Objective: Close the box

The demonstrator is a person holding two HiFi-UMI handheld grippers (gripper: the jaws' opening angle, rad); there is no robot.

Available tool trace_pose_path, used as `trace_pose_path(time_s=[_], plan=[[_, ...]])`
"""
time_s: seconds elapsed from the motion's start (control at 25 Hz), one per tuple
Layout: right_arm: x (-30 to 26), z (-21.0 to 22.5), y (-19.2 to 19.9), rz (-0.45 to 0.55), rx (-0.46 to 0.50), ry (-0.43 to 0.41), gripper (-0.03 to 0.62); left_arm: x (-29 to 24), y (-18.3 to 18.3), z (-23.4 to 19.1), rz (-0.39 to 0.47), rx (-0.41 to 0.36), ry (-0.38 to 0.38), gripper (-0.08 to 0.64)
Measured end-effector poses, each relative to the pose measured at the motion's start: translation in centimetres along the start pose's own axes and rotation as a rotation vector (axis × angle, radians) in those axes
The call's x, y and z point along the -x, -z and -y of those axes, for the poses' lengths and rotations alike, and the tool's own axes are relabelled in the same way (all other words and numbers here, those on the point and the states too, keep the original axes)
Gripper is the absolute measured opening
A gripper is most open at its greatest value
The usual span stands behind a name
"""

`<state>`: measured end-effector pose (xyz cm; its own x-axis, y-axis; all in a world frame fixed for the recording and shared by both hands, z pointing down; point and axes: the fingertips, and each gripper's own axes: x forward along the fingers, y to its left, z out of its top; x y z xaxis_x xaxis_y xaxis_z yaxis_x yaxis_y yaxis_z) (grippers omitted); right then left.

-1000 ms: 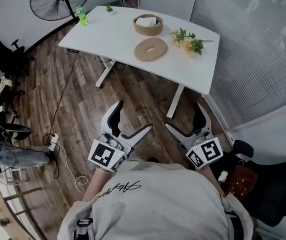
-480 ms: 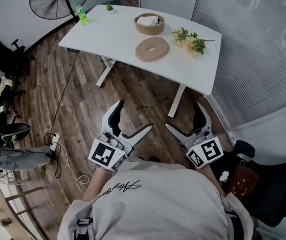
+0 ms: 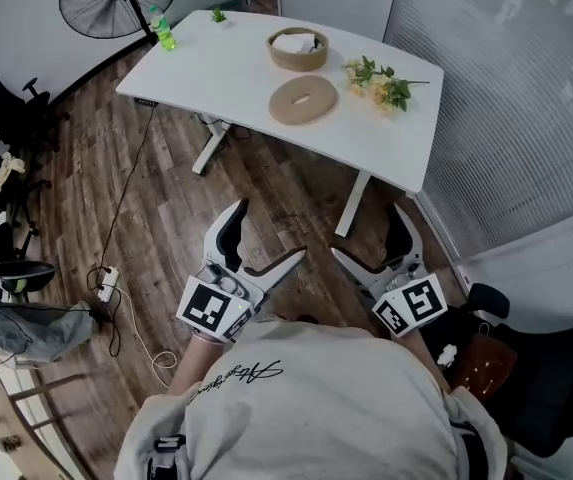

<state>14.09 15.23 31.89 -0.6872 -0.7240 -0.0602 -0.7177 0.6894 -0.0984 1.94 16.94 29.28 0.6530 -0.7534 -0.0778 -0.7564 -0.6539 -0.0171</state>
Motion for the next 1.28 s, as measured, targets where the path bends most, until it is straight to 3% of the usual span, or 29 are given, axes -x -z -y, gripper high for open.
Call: trace_pose_path(time_s=[0.68,0.96,1.28], plan=[[-1.6,0.7,1.2,-0.012,-0.016,-0.053,0.533,-0.4,0.6,-1.0,-0.002,-0.008,-0.044,0.469],[-4.3,2.3,1.2,-0.010,-0.002,-0.042,0.533,-2.9,1.2,-3.4,0.003,-0.015,-0.013,0.469],[-9.9,4.5,1.9,-0.011,0.003,-0.043,0.533,-5.8,2.0,-8.9,0.009,-0.011,-0.013,0.469]])
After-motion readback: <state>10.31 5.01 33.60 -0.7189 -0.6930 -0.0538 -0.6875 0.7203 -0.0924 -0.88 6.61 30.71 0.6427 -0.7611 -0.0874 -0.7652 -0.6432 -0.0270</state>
